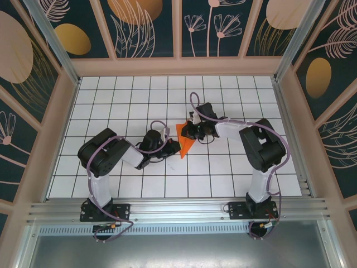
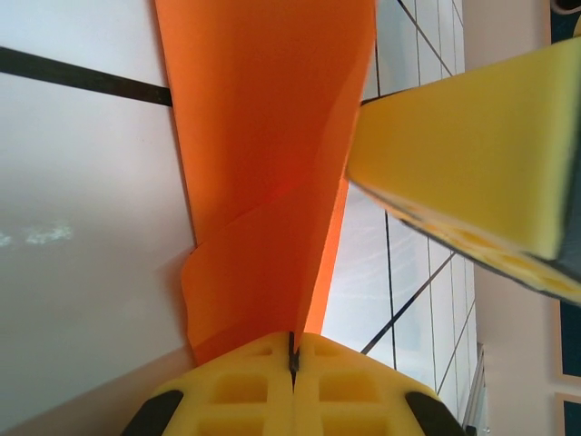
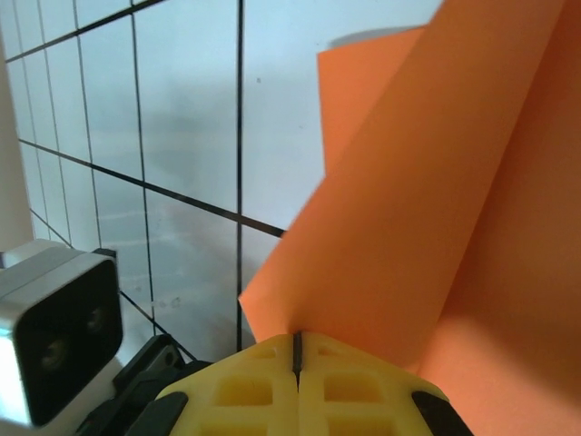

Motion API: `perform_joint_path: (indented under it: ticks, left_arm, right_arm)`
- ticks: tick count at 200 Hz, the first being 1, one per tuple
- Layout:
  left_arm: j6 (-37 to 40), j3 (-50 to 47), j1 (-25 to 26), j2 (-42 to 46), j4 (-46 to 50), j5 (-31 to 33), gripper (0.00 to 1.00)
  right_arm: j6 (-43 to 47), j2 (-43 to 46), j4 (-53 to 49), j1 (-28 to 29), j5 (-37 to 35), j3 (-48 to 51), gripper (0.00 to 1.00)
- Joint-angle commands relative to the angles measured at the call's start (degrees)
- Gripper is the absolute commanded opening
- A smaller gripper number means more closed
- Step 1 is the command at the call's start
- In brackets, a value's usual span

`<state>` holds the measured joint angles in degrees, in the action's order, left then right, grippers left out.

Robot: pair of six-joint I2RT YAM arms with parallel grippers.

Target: Fold a paper plane with a square sheet of paper (pick it up from the middle)

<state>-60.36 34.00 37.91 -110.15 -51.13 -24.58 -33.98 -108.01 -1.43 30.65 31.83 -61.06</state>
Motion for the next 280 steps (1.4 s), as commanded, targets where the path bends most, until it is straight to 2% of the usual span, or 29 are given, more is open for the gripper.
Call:
perform_joint_path:
  ticks: [1,64,75,114,146,160,172,186,241,280]
  left_arm:
    - [-0.3,-0.5,-0.1,-1.6,7.5,2.6,0.00]
    - [-0.8,-0.3,-0.2,-1.3,10.6,3.4,0.02]
    - [-0.9,-0.3,-0.1,-0.6,11.2,3.9,0.08]
    - [0.0,0.3,-0.1,1.7,13.9,5.0,0.16]
    - [0.8,1.0,-0.2,4.1,16.8,6.8,0.31]
    - [1.2,1.2,-0.2,4.7,17.7,7.6,0.31]
    - [1.5,1.5,-0.1,4.8,18.4,8.0,0.24]
    - [1.8,1.6,-0.1,4.8,18.9,8.6,0.21]
    - [3.0,3.5,-0.1,2.9,20.4,8.2,0.17]
    - [4.6,4.9,-0.1,2.2,24.3,9.5,0.08]
  right_arm:
    - [0.0,-1.7,0.8,0.4,2.1,-2.4,0.05]
    - [0.3,-3.8,0.8,0.4,1.8,-2.8,0.06]
    - [0.3,-4.4,0.8,0.4,1.8,-2.8,0.05]
    - [0.4,-5.6,0.7,0.4,1.1,-2.9,0.05]
    - [0.3,-5.9,0.6,0.3,0.9,-3.0,0.05]
    - [0.2,-6.0,0.7,0.3,1.1,-3.0,0.05]
    - [0.2,-6.0,0.7,0.3,1.1,-3.0,0.05]
    - [0.1,-5.9,0.7,0.3,1.3,-3.1,0.05]
    - [0.0,-5.7,0.7,0.3,1.6,-3.2,0.06]
    - [0.0,-5.1,0.1,0.3,2.1,-3.8,0.06]
